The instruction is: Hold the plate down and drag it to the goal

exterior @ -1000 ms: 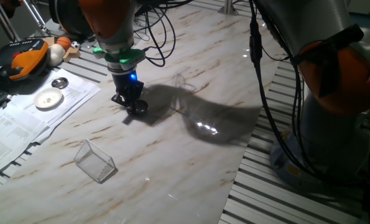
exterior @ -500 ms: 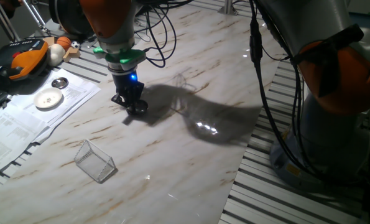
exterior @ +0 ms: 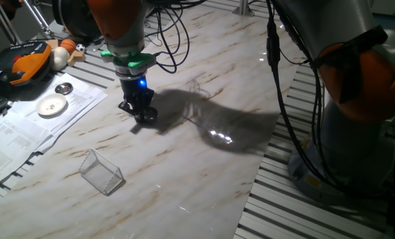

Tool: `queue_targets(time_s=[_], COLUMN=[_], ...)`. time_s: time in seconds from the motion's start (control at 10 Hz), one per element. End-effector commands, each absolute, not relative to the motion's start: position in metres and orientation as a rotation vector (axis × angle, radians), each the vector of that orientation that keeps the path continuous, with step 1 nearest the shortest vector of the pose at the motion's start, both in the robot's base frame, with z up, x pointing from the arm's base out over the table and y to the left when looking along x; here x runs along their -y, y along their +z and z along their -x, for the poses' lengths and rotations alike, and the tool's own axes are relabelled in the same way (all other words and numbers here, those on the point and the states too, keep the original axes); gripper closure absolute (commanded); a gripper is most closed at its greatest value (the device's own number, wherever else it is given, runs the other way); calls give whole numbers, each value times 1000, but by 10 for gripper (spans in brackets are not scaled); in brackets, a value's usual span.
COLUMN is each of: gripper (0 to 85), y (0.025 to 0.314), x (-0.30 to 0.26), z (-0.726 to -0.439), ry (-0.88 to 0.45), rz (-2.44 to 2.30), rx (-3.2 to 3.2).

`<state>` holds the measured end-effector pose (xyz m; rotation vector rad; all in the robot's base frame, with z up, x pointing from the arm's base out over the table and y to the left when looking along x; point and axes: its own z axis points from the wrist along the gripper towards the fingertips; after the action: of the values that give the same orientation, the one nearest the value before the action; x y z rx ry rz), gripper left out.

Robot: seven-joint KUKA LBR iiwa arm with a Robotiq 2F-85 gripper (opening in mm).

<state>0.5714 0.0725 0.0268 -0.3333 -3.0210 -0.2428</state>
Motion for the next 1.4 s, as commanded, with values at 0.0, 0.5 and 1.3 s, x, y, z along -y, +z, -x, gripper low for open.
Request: queue_targets(time_s=[0.0,0.5,1.3], gripper=[850,850,850], y=[27,27,28], x=[-73,-81,-102], z=[-571,-568,-559], ry=[-247,-252,-254], rz=[335,355,413], rx=[3019,3012,3005])
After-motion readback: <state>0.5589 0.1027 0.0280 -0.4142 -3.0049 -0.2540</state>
